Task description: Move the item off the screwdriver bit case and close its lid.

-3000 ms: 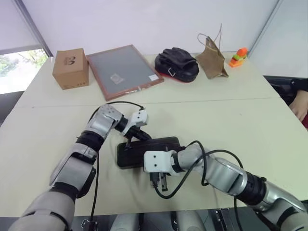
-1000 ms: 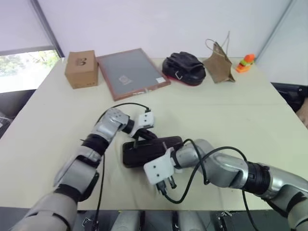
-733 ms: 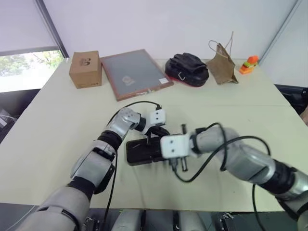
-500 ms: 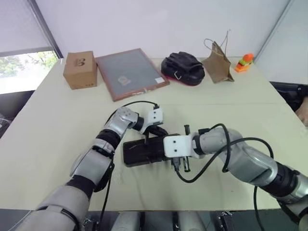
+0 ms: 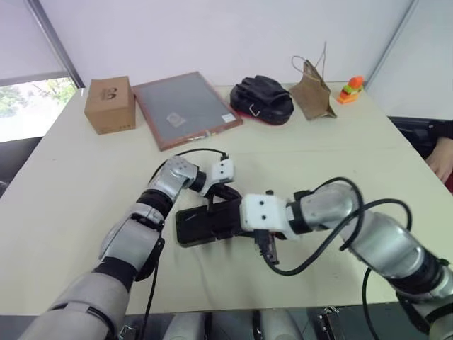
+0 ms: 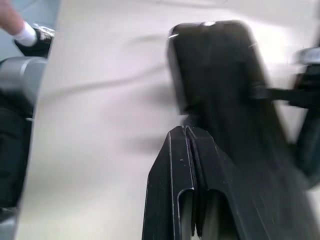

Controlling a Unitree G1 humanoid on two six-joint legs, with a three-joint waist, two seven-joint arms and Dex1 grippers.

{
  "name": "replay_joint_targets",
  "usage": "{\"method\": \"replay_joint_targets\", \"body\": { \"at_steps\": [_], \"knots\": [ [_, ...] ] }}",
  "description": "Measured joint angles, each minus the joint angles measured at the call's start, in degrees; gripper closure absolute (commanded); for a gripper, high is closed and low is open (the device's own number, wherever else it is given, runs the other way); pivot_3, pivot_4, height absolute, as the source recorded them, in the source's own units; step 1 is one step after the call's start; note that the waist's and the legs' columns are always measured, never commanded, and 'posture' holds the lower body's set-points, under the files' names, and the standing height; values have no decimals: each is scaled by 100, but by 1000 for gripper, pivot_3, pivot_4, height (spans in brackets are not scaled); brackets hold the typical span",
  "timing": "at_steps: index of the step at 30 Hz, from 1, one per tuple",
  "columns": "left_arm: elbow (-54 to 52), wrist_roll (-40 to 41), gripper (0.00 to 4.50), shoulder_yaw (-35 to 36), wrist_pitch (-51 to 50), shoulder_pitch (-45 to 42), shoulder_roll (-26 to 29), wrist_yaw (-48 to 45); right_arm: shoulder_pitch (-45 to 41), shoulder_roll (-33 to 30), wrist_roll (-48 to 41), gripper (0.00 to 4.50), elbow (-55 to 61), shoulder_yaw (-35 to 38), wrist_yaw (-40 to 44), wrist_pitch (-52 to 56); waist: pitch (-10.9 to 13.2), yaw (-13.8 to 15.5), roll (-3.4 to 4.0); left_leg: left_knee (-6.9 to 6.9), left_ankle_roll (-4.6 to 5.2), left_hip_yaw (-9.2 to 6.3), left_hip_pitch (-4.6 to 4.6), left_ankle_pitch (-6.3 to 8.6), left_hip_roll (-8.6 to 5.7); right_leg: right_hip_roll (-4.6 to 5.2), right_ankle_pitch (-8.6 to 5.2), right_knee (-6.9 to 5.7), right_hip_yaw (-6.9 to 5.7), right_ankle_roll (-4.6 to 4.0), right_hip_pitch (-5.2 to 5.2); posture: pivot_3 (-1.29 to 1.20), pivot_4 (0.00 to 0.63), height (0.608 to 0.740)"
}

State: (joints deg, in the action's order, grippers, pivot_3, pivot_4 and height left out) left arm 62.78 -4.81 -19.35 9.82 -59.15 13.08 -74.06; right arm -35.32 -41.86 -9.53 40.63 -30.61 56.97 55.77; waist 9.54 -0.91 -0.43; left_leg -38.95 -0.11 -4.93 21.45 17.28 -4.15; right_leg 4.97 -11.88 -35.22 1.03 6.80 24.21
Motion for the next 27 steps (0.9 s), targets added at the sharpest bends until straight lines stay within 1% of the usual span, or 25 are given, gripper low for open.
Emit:
{"method": "replay_joint_targets", "body": {
  "at_steps": [7, 22, 24, 25, 26, 27],
  "knots": [
    [-168, -20, 4500, -9, -201, 45, 160, -337, 0, 266, 606, 4463, -751, -833, -370, -634, 6, -25, -9, 2, 0, 2, 9, 0, 1, -4, 1, -1, 4, -1, 15, 0, 150, 740],
    [-504, -53, 4500, 3, -405, 182, 243, -422, -62, 547, 1714, 4463, -1410, -1666, -509, -1307, 9, -18, -14, 3, 0, 2, 9, 0, 0, -4, 1, -1, 3, -1, 16, 0, 150, 740],
    [-488, -53, 4500, 28, -302, 212, 236, -326, -59, 547, 1722, 4463, -1424, -1660, -491, -1339, 8, -13, -14, 2, -1, 2, 7, 0, 0, -3, 1, -1, 4, -1, 12, 0, 150, 740],
    [-422, -53, 4500, 56, -277, 184, 211, -237, -32, 589, 1606, 4463, -1390, -1519, -442, -1151, 9, 1, -14, 2, -1, 2, 8, -1, -1, -2, 2, -1, 3, -2, 12, 0, 150, 740],
    [-362, -50, 4500, 83, -277, 149, 200, -170, -20, 620, 1462, 4463, -1332, -1338, -390, -979, 9, 14, -14, 0, -1, 1, 9, -1, -2, -2, 2, -1, 4, -2, 12, 0, 150, 740],
    [-233, -24, 4500, 145, -319, 79, 187, -59, 12, 658, 1132, 4463, -1144, -943, -257, -624, 10, 24, -16, -2, -1, -1, 10, -1, -2, -2, 3, -1, 3, -3, 11, 0, 150, 740]
  ]
}}
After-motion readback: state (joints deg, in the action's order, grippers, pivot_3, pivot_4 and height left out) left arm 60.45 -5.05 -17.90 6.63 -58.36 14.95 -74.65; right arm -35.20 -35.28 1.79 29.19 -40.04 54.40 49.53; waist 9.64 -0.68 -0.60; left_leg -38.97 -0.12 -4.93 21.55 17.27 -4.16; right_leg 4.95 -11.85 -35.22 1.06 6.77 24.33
